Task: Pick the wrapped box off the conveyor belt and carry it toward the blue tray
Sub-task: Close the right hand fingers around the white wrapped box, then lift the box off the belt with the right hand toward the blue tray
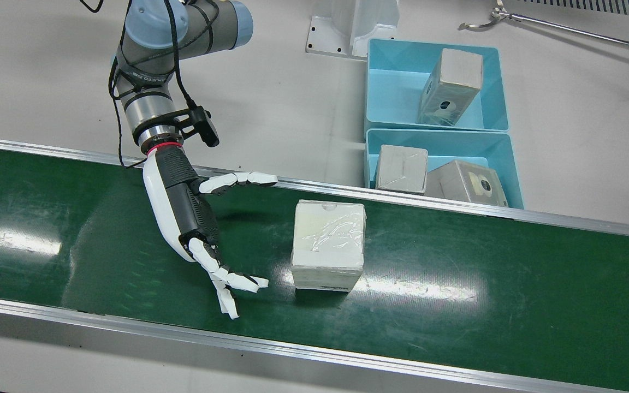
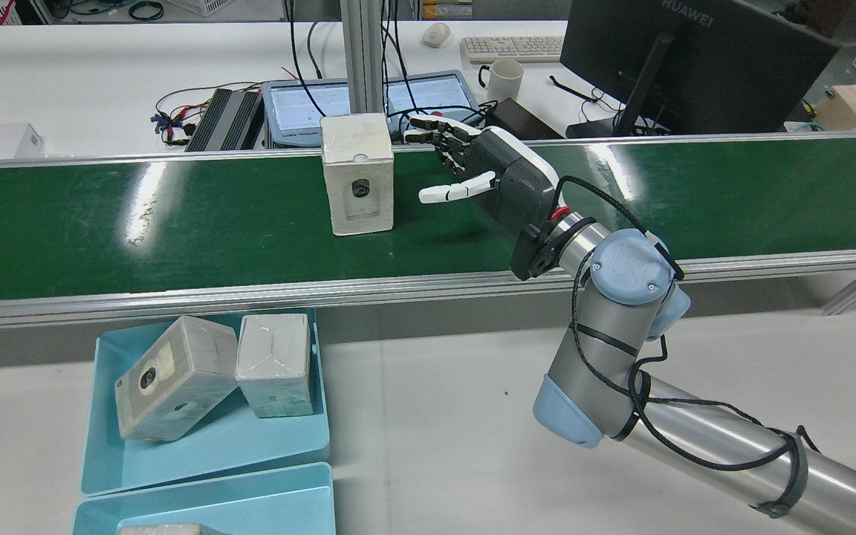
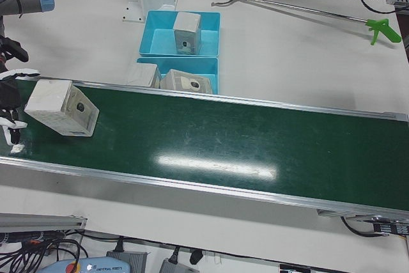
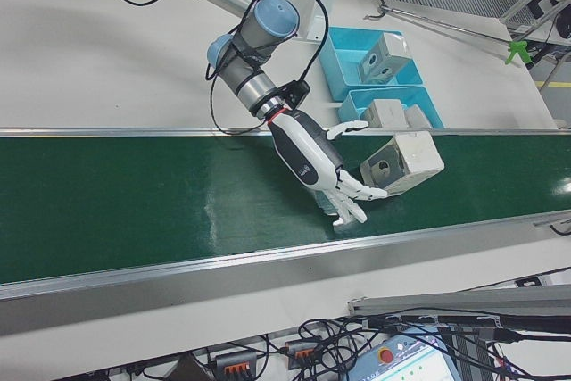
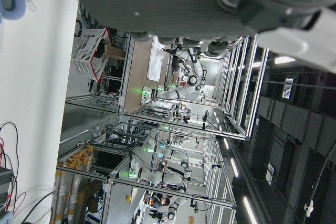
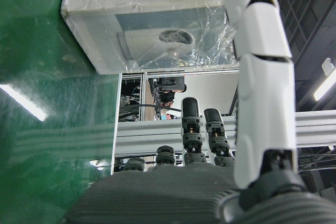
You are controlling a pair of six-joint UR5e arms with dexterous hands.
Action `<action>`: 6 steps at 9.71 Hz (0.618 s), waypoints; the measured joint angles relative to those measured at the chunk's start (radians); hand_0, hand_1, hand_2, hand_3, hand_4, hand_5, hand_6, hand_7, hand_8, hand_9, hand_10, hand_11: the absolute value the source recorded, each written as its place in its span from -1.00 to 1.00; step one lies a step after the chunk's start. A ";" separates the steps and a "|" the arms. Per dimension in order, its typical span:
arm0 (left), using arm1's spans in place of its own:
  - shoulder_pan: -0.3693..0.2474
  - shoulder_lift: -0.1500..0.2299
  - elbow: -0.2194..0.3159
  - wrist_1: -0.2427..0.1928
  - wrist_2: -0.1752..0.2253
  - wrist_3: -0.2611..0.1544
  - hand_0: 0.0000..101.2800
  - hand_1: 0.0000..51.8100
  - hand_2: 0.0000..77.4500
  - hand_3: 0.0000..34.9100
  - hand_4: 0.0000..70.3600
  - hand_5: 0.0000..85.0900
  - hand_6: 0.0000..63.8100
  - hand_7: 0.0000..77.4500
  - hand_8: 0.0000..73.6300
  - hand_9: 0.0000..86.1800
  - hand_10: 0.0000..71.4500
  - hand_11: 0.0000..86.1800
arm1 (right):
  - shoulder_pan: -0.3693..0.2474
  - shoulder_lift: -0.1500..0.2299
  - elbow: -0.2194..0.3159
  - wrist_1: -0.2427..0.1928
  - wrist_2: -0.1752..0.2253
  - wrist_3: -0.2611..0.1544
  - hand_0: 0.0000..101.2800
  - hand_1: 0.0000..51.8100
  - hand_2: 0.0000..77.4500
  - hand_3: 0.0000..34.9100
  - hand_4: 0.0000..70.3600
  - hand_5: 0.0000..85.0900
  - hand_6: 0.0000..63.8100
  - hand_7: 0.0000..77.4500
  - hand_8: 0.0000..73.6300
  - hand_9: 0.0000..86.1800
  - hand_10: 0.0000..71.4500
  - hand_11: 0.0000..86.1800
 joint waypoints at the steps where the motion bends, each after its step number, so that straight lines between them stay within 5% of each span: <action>1: 0.000 0.000 0.000 0.000 0.000 0.000 -1.00 -1.00 -0.99 -1.00 -0.98 -0.97 -0.98 -0.99 -0.99 -0.99 -1.00 -1.00 | -0.002 0.016 -0.017 0.000 0.004 -0.001 -0.02 -0.31 -0.59 -0.70 -0.64 -0.62 -0.76 -0.37 -0.94 -0.86 -1.00 -0.97; 3: 0.000 0.000 0.000 0.000 0.000 0.000 -1.00 -1.00 -0.97 -1.00 -0.98 -0.97 -0.98 -0.99 -0.99 -1.00 -0.98 -0.99 | -0.003 0.051 -0.054 0.000 0.007 -0.002 -0.02 -0.26 -0.58 -0.63 -0.67 -0.62 -0.76 -0.37 -0.94 -0.86 -1.00 -0.97; 4: 0.000 0.000 0.000 0.000 0.000 0.000 -1.00 -1.00 -0.97 -1.00 -0.98 -0.97 -0.98 -0.99 -0.99 -1.00 -0.98 -0.99 | -0.004 0.064 -0.068 0.001 0.007 -0.002 -0.02 -0.26 -0.55 -0.30 -0.72 -0.67 -0.83 -0.48 -0.97 -0.92 -1.00 -0.97; 5: 0.000 0.000 0.000 0.000 0.000 0.000 -1.00 -1.00 -0.97 -1.00 -0.98 -0.97 -1.00 -0.99 -0.99 -0.99 -0.98 -1.00 | -0.005 0.075 -0.082 0.001 0.007 -0.002 -0.02 -0.26 -0.55 -0.30 -0.72 -0.67 -0.83 -0.48 -0.97 -0.92 -1.00 -0.97; 6: 0.000 0.000 0.000 0.000 0.000 0.000 -1.00 -1.00 -0.97 -1.00 -0.98 -0.97 -0.98 -0.99 -0.99 -1.00 -0.98 -1.00 | -0.006 0.089 -0.098 0.001 0.004 -0.002 0.05 -0.09 -0.42 -0.03 -0.69 -0.62 -0.80 -0.38 -0.91 -0.81 -1.00 -1.00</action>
